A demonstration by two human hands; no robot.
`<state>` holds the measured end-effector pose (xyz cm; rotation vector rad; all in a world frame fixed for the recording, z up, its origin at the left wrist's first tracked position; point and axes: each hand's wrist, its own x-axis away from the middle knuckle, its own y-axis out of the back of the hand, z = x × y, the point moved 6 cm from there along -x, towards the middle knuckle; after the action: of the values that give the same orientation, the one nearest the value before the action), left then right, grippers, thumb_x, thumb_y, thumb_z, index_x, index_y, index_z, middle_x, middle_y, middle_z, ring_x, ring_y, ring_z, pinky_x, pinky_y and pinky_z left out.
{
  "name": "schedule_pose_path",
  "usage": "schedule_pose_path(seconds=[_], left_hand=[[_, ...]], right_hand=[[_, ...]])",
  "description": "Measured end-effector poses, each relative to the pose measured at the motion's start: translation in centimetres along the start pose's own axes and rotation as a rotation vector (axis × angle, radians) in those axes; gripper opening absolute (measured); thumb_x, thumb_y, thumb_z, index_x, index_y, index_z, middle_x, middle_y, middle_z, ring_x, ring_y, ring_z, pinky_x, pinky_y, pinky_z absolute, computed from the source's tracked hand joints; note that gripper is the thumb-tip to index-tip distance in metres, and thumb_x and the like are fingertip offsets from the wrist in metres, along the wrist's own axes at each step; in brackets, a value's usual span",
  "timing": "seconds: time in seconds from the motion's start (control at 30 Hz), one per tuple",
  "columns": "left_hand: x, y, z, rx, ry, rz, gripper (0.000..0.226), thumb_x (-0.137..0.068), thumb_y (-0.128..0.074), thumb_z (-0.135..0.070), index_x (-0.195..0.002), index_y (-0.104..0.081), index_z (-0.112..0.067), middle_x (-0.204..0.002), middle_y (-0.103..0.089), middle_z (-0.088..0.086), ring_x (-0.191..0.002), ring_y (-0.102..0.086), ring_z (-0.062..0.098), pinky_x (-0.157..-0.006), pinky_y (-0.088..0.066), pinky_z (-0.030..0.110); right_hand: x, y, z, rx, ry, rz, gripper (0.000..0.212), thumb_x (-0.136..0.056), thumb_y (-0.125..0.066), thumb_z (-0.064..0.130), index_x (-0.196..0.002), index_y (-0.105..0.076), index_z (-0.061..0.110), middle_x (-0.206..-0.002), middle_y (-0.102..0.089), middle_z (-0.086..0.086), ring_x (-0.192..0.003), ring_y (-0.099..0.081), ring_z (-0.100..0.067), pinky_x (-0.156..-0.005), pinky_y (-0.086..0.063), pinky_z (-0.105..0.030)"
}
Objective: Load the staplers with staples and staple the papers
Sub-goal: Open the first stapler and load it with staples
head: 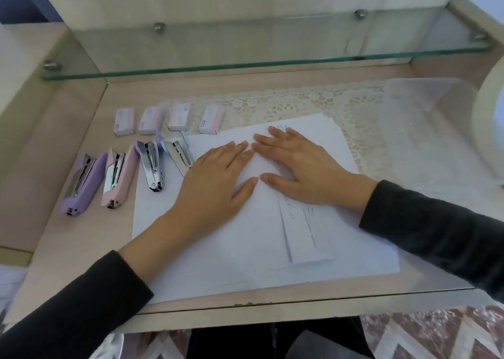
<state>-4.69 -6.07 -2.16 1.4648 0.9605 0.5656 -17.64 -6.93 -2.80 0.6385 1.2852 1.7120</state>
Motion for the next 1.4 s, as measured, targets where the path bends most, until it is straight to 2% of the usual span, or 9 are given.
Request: schedule_pose_path(seconds=[0.2,0.57,0.67,0.83,0.97,1.03,1.13,1.27,1.4], left_hand=[[0.0,-0.2,0.1,-0.017,-0.01,0.025,0.052,-0.089,-0.035,-0.039,-0.124,-0.055,-0.006,-0.129,-0.056,0.009,-0.119,-0.052,0.026,-0.099,-0.039,0.039],[0.2,-0.1,0.0,-0.021,-0.029,0.034,0.051,-0.089,-0.037,-0.037,-0.125,-0.054,-0.006,-0.132,-0.054,0.009,-0.122,-0.05,0.025,-0.102,-0.036,0.037],[0.2,-0.2,0.1,-0.019,-0.037,0.016,0.051,-0.089,-0.035,-0.038,-0.125,-0.054,-0.008,-0.132,-0.053,0.008,-0.122,-0.05,0.024,-0.103,-0.03,0.034],[0.1,-0.3,0.2,-0.039,-0.066,-0.025,0.051,-0.088,-0.035,-0.039,-0.122,-0.056,-0.008,-0.13,-0.056,0.008,-0.12,-0.052,0.025,-0.099,-0.038,0.041],[0.1,-0.2,0.3,0.008,-0.071,0.025,0.059,-0.087,-0.031,-0.045,-0.127,-0.052,-0.008,-0.134,-0.051,0.008,-0.124,-0.047,0.026,-0.104,-0.03,0.037],[0.2,0.2,0.3,0.057,-0.057,0.061,0.06,-0.088,-0.03,-0.049,-0.134,-0.045,-0.012,-0.142,-0.042,0.004,-0.132,-0.036,0.021,-0.11,-0.018,0.031],[0.4,0.8,0.5,0.09,-0.031,0.065,0.048,-0.094,-0.042,-0.038,-0.137,-0.04,-0.016,-0.147,-0.034,0.0,-0.136,-0.025,0.014,-0.112,-0.005,0.025],[1.8,3.1,2.1,0.162,0.094,-0.083,0.039,-0.092,-0.05,-0.029,-0.128,-0.051,-0.014,-0.137,-0.047,0.001,-0.128,-0.034,0.017,-0.104,-0.019,0.022],[3.7,6.2,5.6,0.244,0.312,-0.299,0.025,-0.088,-0.056,-0.017,-0.111,-0.062,-0.011,-0.101,-0.062,0.002,-0.099,-0.052,0.023,-0.081,-0.033,0.021]], right_hand=[[0.0,-0.1,0.1,0.007,0.008,0.036,0.068,-0.083,-0.024,0.053,-0.141,-0.03,0.017,-0.151,-0.028,0.0,-0.142,-0.014,-0.019,-0.115,-0.001,-0.03],[0.0,-0.1,0.5,0.023,0.009,-0.005,0.061,-0.086,-0.034,0.046,-0.134,-0.042,0.011,-0.143,-0.041,-0.006,-0.137,-0.028,-0.027,-0.112,-0.011,-0.042],[0.0,-0.1,0.5,-0.001,0.011,-0.021,0.064,-0.084,-0.032,0.049,-0.136,-0.04,0.013,-0.146,-0.037,-0.003,-0.14,-0.022,-0.022,-0.113,-0.007,-0.034],[0.1,0.2,0.4,-0.004,0.001,-0.073,0.068,-0.08,-0.029,0.054,-0.133,-0.043,0.015,-0.146,-0.036,0.0,-0.14,-0.022,-0.017,-0.114,-0.007,-0.029],[0.3,0.5,0.6,0.053,-0.006,-0.113,0.067,-0.078,-0.031,0.055,-0.129,-0.049,0.015,-0.142,-0.042,-0.006,-0.137,-0.028,-0.024,-0.108,-0.014,-0.027],[0.5,0.8,0.7,0.092,-0.015,-0.108,0.066,-0.078,-0.032,0.056,-0.127,-0.051,0.017,-0.141,-0.041,-0.007,-0.134,-0.03,-0.027,-0.105,-0.018,-0.028],[1.0,1.3,1.4,0.124,-0.032,-0.12,0.054,-0.083,-0.043,0.051,-0.124,-0.055,0.019,-0.141,-0.034,-0.01,-0.127,-0.034,-0.028,-0.103,-0.03,-0.034],[1.6,1.7,1.7,0.058,-0.108,-0.123,0.049,-0.088,-0.049,0.043,-0.131,-0.046,0.021,-0.147,-0.025,-0.003,-0.126,-0.037,-0.02,-0.101,-0.034,-0.033],[2.1,1.8,1.1,0.034,-0.177,-0.095,0.044,-0.096,-0.034,0.031,-0.137,-0.038,0.016,-0.143,-0.04,-0.002,-0.132,-0.035,-0.02,-0.107,-0.024,-0.028]])
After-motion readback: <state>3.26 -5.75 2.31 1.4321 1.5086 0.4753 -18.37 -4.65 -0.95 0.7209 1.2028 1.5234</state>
